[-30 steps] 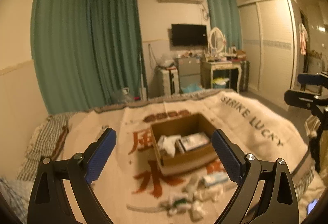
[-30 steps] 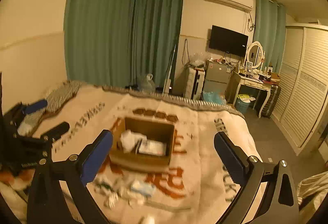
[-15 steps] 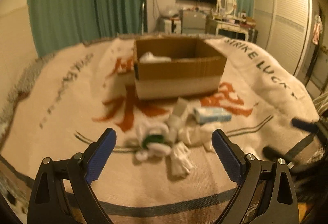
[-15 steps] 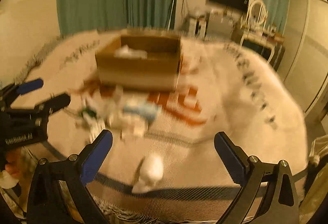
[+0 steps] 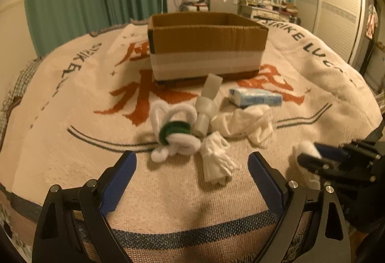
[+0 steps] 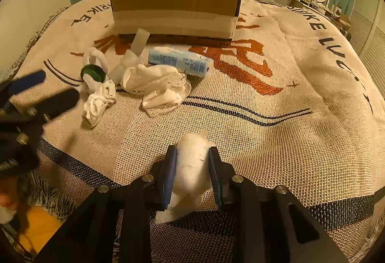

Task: Organize soft objects
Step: 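Lower the left tool to the white cloth while the right tool grasps a white sock, then carry the white cloth and sock into the box and open both tools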

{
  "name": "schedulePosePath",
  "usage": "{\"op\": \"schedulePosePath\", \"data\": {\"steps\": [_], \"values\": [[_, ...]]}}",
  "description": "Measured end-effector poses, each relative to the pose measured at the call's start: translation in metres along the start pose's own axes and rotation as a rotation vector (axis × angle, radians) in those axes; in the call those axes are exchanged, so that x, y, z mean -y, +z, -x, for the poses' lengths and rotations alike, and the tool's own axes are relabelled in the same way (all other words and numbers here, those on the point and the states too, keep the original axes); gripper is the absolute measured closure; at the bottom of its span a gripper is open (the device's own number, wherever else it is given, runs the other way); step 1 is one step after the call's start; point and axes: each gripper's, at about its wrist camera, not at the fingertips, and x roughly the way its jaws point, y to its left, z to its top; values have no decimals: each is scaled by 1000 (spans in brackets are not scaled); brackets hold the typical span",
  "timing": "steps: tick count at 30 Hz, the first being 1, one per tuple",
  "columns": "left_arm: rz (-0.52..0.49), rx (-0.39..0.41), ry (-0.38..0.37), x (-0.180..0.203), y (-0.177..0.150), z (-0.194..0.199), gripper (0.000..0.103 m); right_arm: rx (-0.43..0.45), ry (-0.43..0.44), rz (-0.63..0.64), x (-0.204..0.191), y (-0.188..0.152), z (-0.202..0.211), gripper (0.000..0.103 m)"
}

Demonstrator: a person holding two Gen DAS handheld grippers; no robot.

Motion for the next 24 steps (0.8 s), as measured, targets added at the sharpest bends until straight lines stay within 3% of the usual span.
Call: {"op": "schedulePosePath", "data": {"steps": [3,4,10,11,14,16,24], "values": [[-6,-9,-16,4,-2,-4,12,26,4,-2,0,5,7,77],[-11,-13,-25,7,-3,-6,22,37,2,1,0,8,9,77],[-36,-83,-62,21,-4,-31,51,80,19,3,0,17,15,77],[-40,-91,-64,23,-4,-36,52,78,24,4,0,17,13,77],[-34,-107,-76,24,-3,-45,71,65,35,5,1,14,7,77],[-35,-106,-86,24,-3,-44,76,58,44,0,3,13,4,76],[-23,-79,-114,15,-7,-18,76,69,59,-20,7,12,6,77]]}}
